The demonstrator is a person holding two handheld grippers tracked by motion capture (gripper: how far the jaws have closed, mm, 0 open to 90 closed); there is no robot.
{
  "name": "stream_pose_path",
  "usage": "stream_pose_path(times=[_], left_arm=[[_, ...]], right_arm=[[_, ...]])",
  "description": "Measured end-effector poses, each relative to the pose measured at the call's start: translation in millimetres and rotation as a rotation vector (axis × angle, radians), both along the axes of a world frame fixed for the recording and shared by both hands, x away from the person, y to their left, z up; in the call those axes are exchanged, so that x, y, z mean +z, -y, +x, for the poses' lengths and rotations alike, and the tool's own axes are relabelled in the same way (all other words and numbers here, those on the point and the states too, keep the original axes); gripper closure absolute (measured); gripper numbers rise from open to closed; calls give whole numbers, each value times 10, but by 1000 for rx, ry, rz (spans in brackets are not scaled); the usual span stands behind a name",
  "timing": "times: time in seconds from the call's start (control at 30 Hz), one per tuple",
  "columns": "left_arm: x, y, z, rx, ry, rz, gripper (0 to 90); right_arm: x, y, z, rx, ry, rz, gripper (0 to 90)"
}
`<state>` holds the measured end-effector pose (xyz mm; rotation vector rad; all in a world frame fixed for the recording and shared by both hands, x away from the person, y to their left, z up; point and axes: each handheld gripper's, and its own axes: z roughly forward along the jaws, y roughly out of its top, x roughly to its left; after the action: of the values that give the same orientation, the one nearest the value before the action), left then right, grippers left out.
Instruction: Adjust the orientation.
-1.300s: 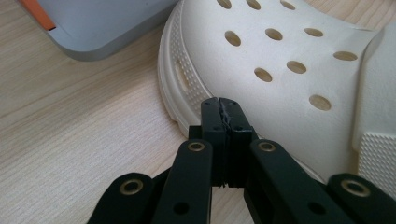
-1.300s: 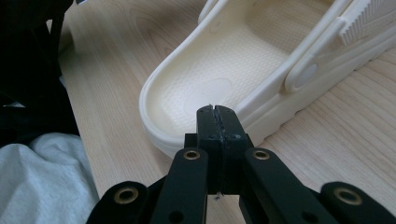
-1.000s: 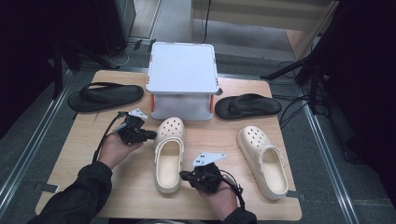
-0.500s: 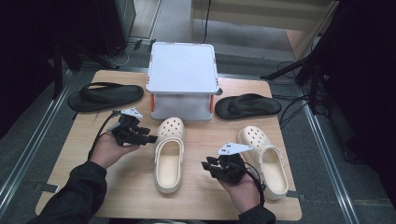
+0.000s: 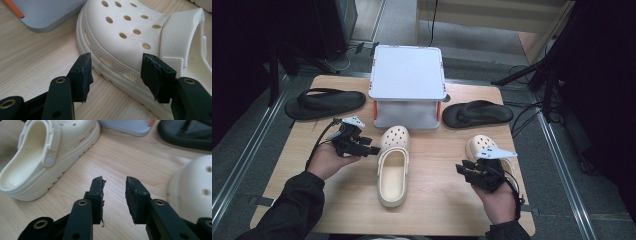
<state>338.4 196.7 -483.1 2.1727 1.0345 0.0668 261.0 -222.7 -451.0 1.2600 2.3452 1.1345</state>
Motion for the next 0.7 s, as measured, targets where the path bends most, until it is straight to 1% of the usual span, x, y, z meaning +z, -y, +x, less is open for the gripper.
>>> stream_pose_path(times=[0.1,0.17,0.23,0.37,0.47,0.63,0.7], left_arm=[[6,-8,-15,-4,-5,4,427],[16,-17,-18,0,-2,4,428],[20,-21,-20,4,-4,-3,428],[5,-24,-15,3,-6,-1,428],[-5,-25,-22,-2,-1,1,428],[-7,-39,-25,5,1,-8,428],[-7,-43,-19,6,-1,-7,428]], right_arm=[[39,138,3,-36,8,-19,662],[60,226,3,-58,5,-7,661],[70,299,3,-73,3,-9,659],[95,413,-7,-95,0,-4,655],[121,485,-16,-118,6,0,651],[164,616,-28,-143,23,5,653],[176,662,-32,-154,21,9,653]])
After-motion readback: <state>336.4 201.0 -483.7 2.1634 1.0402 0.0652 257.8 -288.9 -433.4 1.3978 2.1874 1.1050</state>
